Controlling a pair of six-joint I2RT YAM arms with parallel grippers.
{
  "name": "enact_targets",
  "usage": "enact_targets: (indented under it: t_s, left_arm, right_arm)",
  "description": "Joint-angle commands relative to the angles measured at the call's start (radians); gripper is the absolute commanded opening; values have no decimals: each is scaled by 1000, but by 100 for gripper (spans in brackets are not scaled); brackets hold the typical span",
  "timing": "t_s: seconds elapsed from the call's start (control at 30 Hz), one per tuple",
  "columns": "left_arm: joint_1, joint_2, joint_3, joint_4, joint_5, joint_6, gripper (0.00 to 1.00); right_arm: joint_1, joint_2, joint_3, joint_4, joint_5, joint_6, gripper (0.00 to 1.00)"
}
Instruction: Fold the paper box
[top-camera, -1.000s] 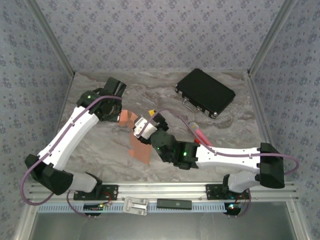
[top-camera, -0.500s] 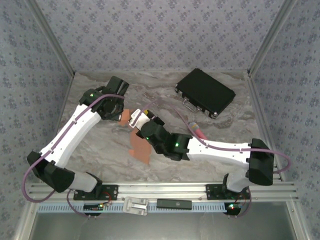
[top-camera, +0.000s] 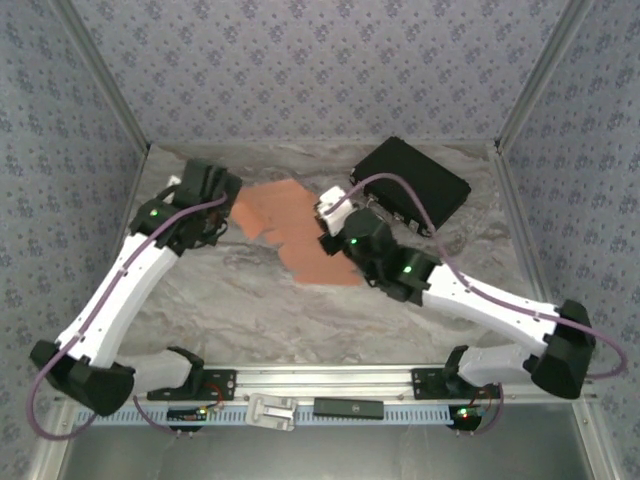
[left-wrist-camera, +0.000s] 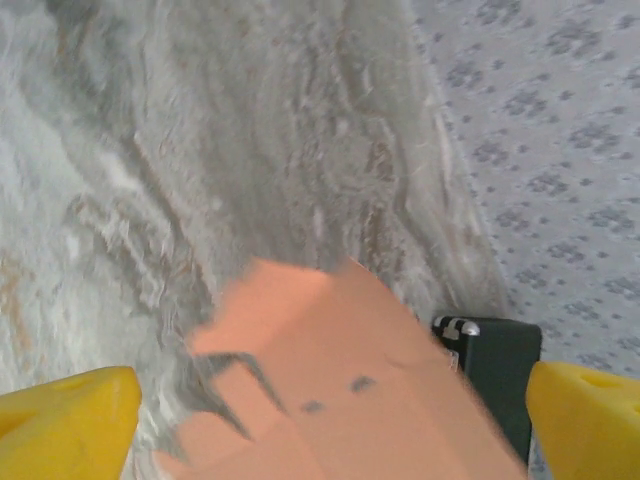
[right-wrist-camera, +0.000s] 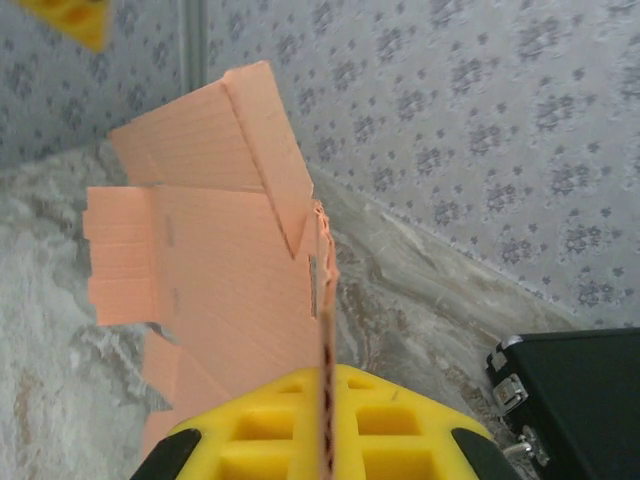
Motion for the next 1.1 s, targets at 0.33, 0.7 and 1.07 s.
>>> enact_targets:
  t_s: [0.33, 0.7, 1.07]
  left_arm:
    - [160, -89, -555, 982, 550, 655, 70]
    - [127, 177, -564, 1322, 819, 942, 76]
    - [128, 196, -724, 1715, 920, 1017, 79]
  right_arm:
    - [-229, -184, 26, -141, -380, 33, 0]
    - [-292, -258, 86, -255, -523, 29, 0]
    - [-447, -255, 141, -314, -851, 93, 0]
